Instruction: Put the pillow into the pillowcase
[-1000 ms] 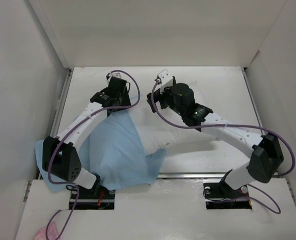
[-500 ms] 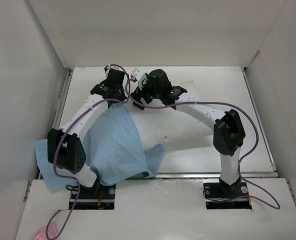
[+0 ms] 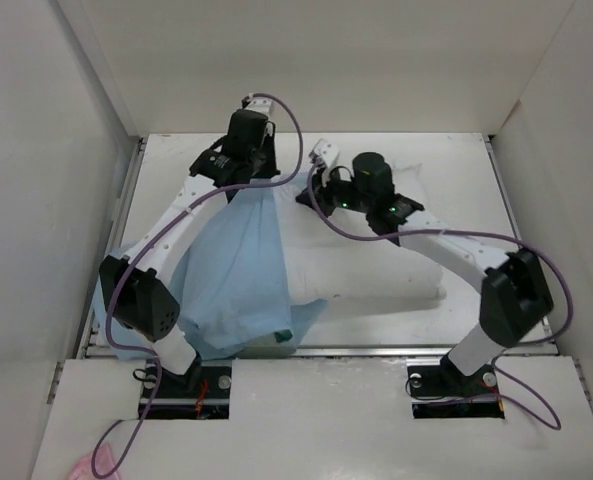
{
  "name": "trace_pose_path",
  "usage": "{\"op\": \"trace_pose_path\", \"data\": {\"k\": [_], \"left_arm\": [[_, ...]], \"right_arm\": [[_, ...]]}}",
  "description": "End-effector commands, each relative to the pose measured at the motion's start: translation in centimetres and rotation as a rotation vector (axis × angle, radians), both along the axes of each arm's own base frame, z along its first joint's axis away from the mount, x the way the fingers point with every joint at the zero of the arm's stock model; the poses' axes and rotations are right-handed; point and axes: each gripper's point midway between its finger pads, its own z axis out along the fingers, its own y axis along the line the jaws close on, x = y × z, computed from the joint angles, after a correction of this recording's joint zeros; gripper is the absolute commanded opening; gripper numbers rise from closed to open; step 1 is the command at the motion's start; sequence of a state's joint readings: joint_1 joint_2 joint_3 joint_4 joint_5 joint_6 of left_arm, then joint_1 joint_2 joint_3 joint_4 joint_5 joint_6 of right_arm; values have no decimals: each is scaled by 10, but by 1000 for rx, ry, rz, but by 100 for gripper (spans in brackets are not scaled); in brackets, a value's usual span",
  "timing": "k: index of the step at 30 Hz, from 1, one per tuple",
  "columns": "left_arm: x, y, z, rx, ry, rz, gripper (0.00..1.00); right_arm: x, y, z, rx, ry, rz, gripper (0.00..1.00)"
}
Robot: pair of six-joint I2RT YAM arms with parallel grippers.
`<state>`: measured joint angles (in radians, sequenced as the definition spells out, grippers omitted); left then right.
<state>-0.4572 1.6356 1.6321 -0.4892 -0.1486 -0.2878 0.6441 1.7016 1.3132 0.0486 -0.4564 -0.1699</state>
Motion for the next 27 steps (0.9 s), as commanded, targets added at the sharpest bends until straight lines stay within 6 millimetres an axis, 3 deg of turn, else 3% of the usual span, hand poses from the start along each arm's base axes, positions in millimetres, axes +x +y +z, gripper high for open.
{"op": "trace_pose_path", "data": {"k": [1, 2, 3, 4, 5, 7, 8, 10, 11, 12, 14, 18, 21, 23, 25, 27], "left_arm": [[0, -78, 109, -192, -302, -275, 0], [-6, -87, 132, -211, -346, -309, 0], [-12, -100, 133, -224, -335, -355, 0], [-25, -116, 139, -242, -339, -407, 0], [-33, -126, 139, -244, -338, -449, 0], [-52, -147, 151, -285, -350, -543, 0], [-66, -162, 151, -288, -348, -597, 0], [-87, -181, 151, -310, -335, -675, 0], [-105, -196, 147, -319, -315, -732, 0], [-116, -205, 142, -332, -293, -767, 0], [-143, -224, 121, -359, -222, -854, 0], [-186, -272, 45, -356, -2, -981, 0], [-217, -292, 18, -401, 123, -1091, 0], [-240, -302, -4, -396, 182, -1149, 0], [-273, -309, -7, -424, 222, -1237, 0], [-292, -314, -5, -403, 222, -1310, 0]], "right_arm": [[-25, -8, 125, 380, -168, 23, 0], [-33, -12, 131, 435, -202, 29, 0], [-40, -19, 145, 473, -229, 20, 0], [-42, -21, 145, 479, -236, 21, 0], [-35, -25, 133, 472, -210, -36, 0], [-35, -27, 131, 500, -204, -47, 0], [-28, -33, 114, 501, -175, -115, 0], [-24, -44, 116, 608, -177, -191, 0], [-18, -55, 114, 654, -177, -248, 0], [-8, -72, 94, 677, -152, -339, 0], [-6, -82, 100, 781, -144, -348, 0], [-2, -98, 89, 844, -119, -409, 0], [6, -117, 75, 887, -80, -479, 0], [19, -134, 52, 891, -37, -562, 0], [27, -147, 38, 940, 36, -632, 0], [39, -163, 24, 976, 66, -682, 0]]}}
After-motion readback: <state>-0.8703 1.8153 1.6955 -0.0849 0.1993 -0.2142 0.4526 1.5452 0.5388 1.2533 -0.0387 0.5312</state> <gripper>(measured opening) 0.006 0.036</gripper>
